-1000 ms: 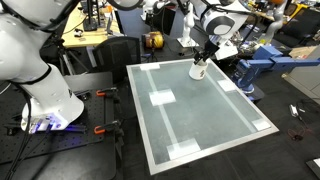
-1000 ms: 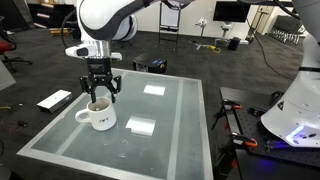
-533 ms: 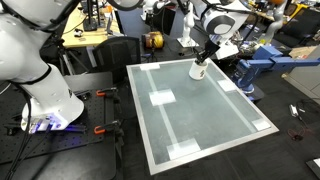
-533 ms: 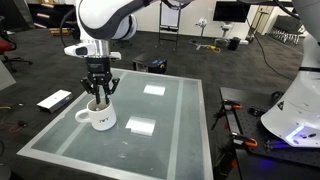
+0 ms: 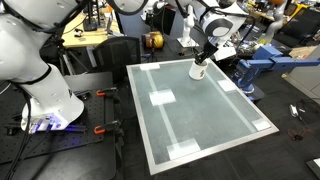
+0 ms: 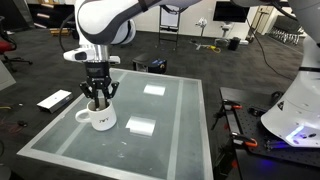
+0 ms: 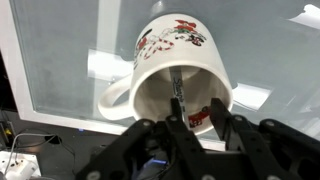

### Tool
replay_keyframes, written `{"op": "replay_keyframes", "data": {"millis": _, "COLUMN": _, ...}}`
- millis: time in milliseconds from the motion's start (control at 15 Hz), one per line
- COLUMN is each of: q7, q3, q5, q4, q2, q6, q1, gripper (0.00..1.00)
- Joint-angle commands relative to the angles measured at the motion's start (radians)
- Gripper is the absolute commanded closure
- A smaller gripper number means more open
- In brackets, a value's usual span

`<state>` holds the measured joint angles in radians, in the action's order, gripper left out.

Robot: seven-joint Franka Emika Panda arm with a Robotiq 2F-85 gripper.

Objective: Take the marker out of the cup and put it on the table

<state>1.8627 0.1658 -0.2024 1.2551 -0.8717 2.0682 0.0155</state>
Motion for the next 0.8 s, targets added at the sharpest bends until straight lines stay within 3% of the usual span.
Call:
{"op": "replay_keyframes", "data": {"millis": 0, "q7": 0.015, "q3": 0.022, "q5": 0.024, "q4": -0.069, "q2": -0.048, "q6": -0.013, "q1": 0.007, "gripper": 0.6}}
{"op": "replay_keyframes", "data": {"millis": 200, "q7": 0.018, "q3": 0.029, "q5": 0.025, "q4": -0.097, "q2": -0.073, "q6": -0.021, "q1": 0.006, "gripper": 0.58}}
{"op": "replay_keyframes", "data": {"millis": 267, "q7": 0.017, "q3": 0.03, "q5": 0.025, "q4": -0.105, "q2": -0.08, "q6": -0.022, "q1": 0.006, "gripper": 0.66}}
{"op": "replay_keyframes", "data": {"millis": 333, "q7": 0.018, "q3": 0.031, "q5": 0.025, "q4": -0.108, "q2": -0.083, "q6": -0.022, "q1": 0.007, "gripper": 0.83}}
{"op": "replay_keyframes", "data": {"millis": 533, "q7": 0.011, "q3": 0.03, "q5": 0.026, "q4": -0.116, "q2": -0.087, "q6": -0.018, "q1": 0.007, "gripper": 1.0}}
{"op": "replay_keyframes", "data": {"millis": 733, "q7": 0.002, "q3": 0.026, "q5": 0.027, "q4": -0.105, "q2": -0.069, "q6": -0.01, "q1": 0.006, "gripper": 0.97}}
